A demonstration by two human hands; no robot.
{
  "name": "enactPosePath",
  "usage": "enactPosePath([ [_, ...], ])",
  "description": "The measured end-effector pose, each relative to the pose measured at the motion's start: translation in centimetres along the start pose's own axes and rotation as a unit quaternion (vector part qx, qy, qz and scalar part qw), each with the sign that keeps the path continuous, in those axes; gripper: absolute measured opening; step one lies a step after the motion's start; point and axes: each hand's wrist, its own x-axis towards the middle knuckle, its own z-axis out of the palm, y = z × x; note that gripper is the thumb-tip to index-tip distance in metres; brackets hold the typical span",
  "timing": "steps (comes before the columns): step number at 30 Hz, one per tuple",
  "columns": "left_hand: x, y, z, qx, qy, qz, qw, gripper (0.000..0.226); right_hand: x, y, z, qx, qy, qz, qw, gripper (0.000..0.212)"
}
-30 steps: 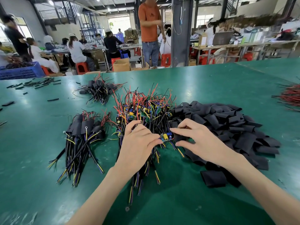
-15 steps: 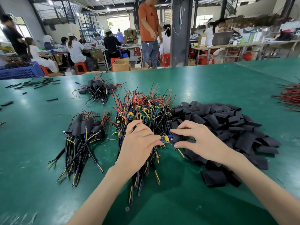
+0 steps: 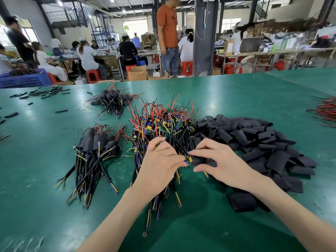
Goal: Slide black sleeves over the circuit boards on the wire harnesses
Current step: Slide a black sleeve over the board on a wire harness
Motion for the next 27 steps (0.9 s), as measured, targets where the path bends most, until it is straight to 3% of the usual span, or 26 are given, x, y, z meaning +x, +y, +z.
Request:
enactPosePath([
  [16, 0.1, 0.8, -0.6, 0.107, -0.016, 0.038, 0.993, 0.027, -0.4, 0.2, 1.1, -0.066, -0.021, -0.029, 0.997, 0.039],
  [20, 0.2, 0.4, -0.9, 0.105, 0.003, 0.034, 0.994, 0.022, -0.3, -0.2, 1.3, -0.094, -0.004, -0.047, 0.994, 0.054],
  [24, 0.5, -2.6, -2.8, 0.110, 0.133, -0.039, 0.984, 0.021, -0.1, 0.4, 0.7, -0.151, 0.117, 0.006, 0.982, 0.071],
  [27, -0.3, -6.1, -4.4, 0.191, 0.194, -0.197, 0.942, 0.022, -0.1, 1.3, 0.1, -0.189, 0.182, 0.079, 0.962, 0.064],
])
